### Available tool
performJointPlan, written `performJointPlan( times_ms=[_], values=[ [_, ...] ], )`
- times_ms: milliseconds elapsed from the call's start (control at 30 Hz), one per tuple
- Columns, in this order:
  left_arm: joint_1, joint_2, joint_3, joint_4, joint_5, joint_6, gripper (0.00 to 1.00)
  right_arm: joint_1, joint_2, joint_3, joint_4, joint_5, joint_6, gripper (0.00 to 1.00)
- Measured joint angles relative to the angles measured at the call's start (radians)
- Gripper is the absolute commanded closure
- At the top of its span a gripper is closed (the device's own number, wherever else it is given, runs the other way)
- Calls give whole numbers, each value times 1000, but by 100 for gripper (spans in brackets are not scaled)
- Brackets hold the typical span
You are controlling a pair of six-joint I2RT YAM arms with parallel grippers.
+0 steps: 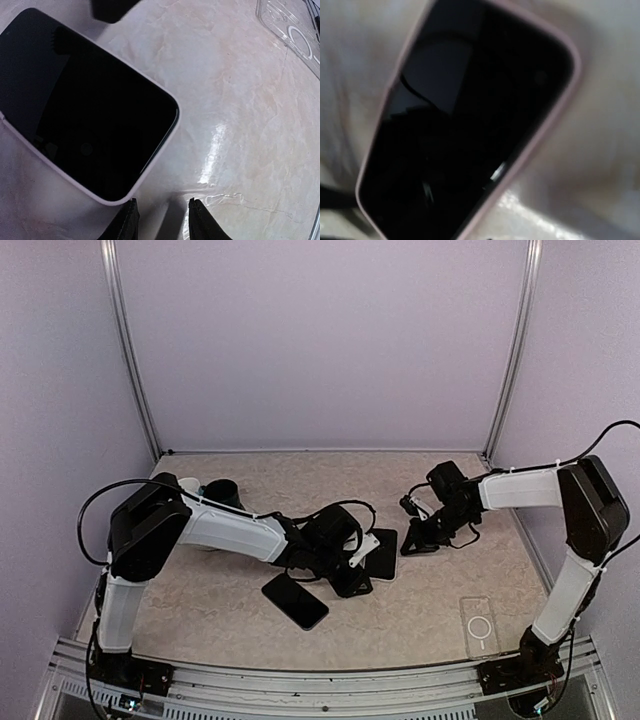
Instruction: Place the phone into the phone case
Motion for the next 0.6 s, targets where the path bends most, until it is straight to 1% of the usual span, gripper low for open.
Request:
performJointPlan(
  times_ms=[67,133,200,233,267,400,467,600],
  values=[
    [16,-9,-11,1,-1,-1,63,0,-12,-3,-16,18,9,88],
    [25,-15,-19,0,-8,0,63,-1,-13,21,-26,35,9,81],
    [28,-16,-21,1,-25,2,63,-5,-2,80,-39,46,8,77],
    [28,-16,-21,1,-34,2,64,-7,11,122,-42,55,3,77],
    [27,-16,-21,0,-42,3,64,-9,35,177,-43,67,-4,78],
    [25,-16,-21,2,-48,2,64,-16,183,374,-24,124,-20,93],
    [23,-17,-22,2,-50,2,64,-20,269,437,-20,150,-28,99],
    [19,-17,-24,5,-56,1,64,-22,382,460,-35,142,-43,100]
  ],
)
